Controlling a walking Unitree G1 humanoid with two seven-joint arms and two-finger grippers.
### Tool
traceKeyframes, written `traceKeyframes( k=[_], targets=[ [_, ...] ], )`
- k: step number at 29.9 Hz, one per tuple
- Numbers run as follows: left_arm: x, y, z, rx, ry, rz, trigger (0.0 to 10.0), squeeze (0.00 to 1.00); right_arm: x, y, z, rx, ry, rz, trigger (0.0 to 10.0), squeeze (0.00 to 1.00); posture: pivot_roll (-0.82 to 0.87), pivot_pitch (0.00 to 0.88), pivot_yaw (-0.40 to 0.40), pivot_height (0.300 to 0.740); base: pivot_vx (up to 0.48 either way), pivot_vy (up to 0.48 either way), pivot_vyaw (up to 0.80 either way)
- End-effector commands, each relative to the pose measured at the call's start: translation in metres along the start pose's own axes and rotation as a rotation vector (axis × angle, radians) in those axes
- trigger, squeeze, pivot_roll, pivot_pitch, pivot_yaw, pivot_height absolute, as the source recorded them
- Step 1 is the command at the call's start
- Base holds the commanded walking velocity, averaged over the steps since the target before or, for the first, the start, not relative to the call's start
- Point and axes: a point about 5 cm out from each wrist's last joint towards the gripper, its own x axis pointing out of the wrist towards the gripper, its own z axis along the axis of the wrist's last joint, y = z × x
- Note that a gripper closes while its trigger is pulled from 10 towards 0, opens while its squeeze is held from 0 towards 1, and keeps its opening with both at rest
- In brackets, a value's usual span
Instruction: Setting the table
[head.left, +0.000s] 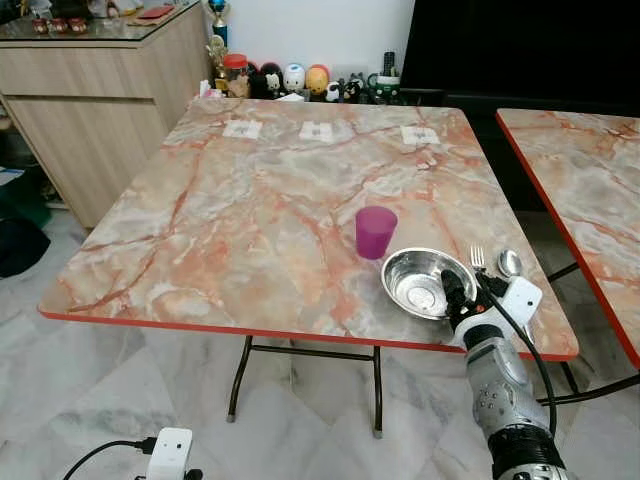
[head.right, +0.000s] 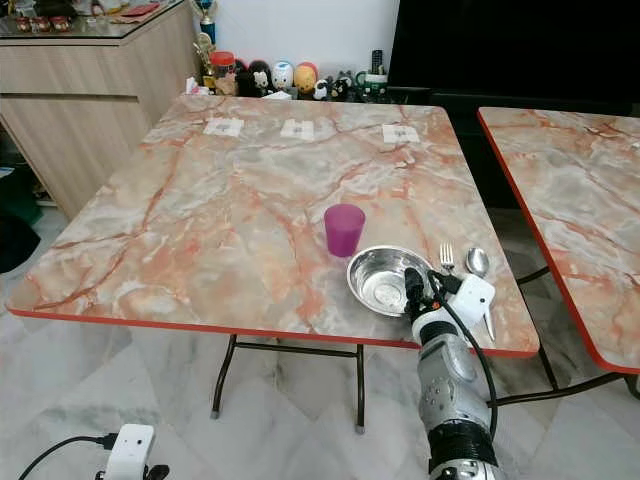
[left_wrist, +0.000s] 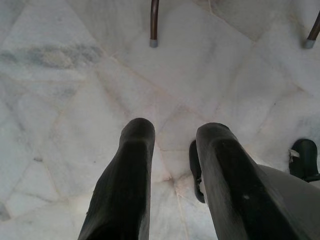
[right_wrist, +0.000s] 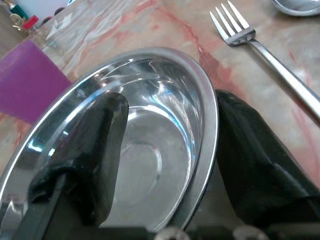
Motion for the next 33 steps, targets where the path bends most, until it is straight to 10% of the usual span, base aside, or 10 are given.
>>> traceKeyframes(
  k=[1,8,9,10,13,16,17,18,19,33],
  targets=[
    [-0.0011,0.0014,-0.0047,0.002,0.020,0.002,10.0,0.00,0.0016,0.0035,-0.0006,0.005,0.011,0.010,10.0,0.00,0.11,0.000,-0.026,0.740,0.000,0.000,0.00],
    [-0.0012,0.0020,-0.0049,0.000,0.021,0.003,10.0,0.00,0.0016,0.0034,-0.0013,0.008,0.012,0.009,10.0,0.00,0.12,0.000,-0.026,0.740,0.000,0.000,0.00],
    [-0.0012,0.0021,-0.0050,0.000,0.022,0.004,10.0,0.00,0.0016,0.0034,-0.0013,0.010,0.010,0.010,4.2,0.00,0.12,0.000,-0.026,0.740,0.000,0.000,0.00],
    [-0.0012,0.0021,-0.0050,0.000,0.022,0.003,10.0,0.00,0.0018,0.0037,-0.0012,0.013,0.008,0.012,0.9,0.00,0.11,0.000,-0.026,0.740,0.000,0.000,0.00],
    [-0.0012,0.0021,-0.0052,0.000,0.023,0.003,10.0,0.00,0.0018,0.0042,-0.0015,0.015,0.007,0.015,0.0,0.00,0.11,0.000,-0.026,0.740,0.000,0.000,0.00],
    [-0.0013,0.0020,-0.0056,0.000,0.024,0.003,10.0,0.00,0.0017,0.0051,-0.0022,0.016,0.009,0.019,0.0,0.00,0.11,0.000,-0.026,0.740,0.000,0.000,0.00],
    [-0.0013,0.0021,-0.0055,-0.001,0.024,0.002,10.0,0.00,0.0019,0.0054,-0.0034,0.008,0.019,0.014,3.7,0.00,0.11,0.000,-0.026,0.740,0.000,0.000,0.00],
    [-0.0013,0.0021,-0.0054,-0.001,0.024,0.002,10.0,0.00,0.0019,0.0054,-0.0037,0.006,0.022,0.013,3.7,0.00,0.11,0.000,-0.026,0.740,0.000,0.000,0.00],
    [-0.0012,0.0021,-0.0052,-0.002,0.023,0.002,10.0,0.00,0.0020,0.0058,-0.0038,0.013,0.020,0.016,10.0,0.00,0.11,0.000,-0.026,0.740,0.000,0.000,0.00],
    [-0.0008,-0.0004,-0.0042,-0.005,0.017,-0.004,10.0,0.00,0.0009,0.0025,-0.0084,0.008,0.040,-0.003,10.0,0.00,0.12,0.000,-0.027,0.740,0.000,0.000,0.00]
  ],
)
